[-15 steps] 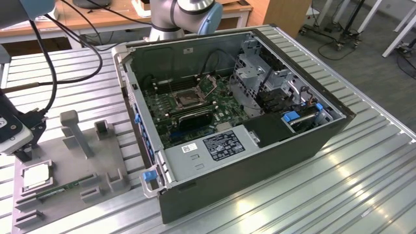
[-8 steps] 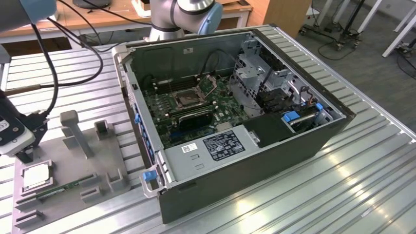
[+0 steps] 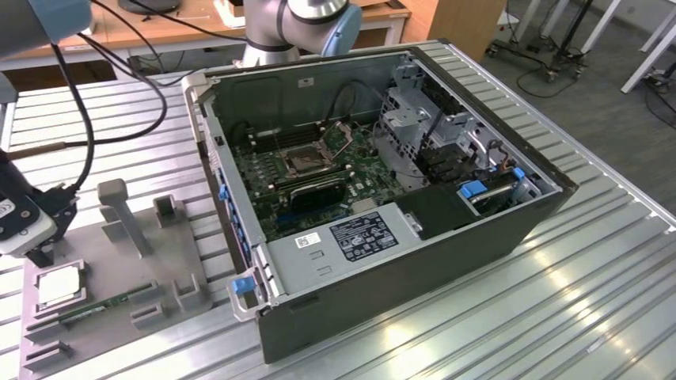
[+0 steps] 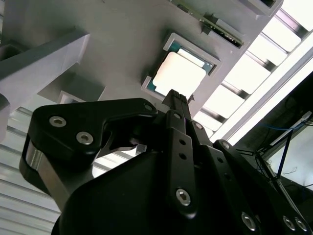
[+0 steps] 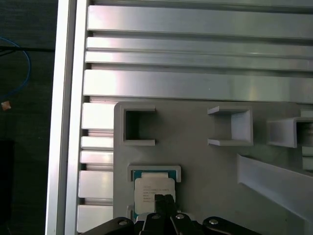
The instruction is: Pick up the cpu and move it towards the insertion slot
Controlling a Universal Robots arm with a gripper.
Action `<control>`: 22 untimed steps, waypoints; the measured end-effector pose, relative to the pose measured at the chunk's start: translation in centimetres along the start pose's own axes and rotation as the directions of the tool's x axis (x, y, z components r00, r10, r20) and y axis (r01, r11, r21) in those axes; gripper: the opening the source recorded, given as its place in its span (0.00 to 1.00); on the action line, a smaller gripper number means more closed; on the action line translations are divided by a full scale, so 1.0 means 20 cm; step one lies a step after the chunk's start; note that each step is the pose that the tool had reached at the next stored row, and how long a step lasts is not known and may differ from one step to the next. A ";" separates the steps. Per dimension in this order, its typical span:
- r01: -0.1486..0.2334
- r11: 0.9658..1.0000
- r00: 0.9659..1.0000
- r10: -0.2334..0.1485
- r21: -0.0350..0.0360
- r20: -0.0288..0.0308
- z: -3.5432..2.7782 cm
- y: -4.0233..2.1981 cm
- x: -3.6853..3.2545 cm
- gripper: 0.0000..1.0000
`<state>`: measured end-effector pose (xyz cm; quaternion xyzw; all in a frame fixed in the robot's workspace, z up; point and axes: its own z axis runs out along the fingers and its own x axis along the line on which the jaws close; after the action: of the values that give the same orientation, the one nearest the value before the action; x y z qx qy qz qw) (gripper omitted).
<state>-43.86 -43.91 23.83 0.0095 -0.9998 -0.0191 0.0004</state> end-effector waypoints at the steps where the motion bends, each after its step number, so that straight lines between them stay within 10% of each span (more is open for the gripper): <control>1: 0.000 1.000 1.000 0.000 0.000 0.000 0.003 0.000 0.003 0.11; 22: 0.000 1.000 1.000 0.000 0.000 0.000 0.057 -0.054 0.010 0.11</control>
<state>-44.04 -44.95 22.66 0.0096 -0.9998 -0.0191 0.0005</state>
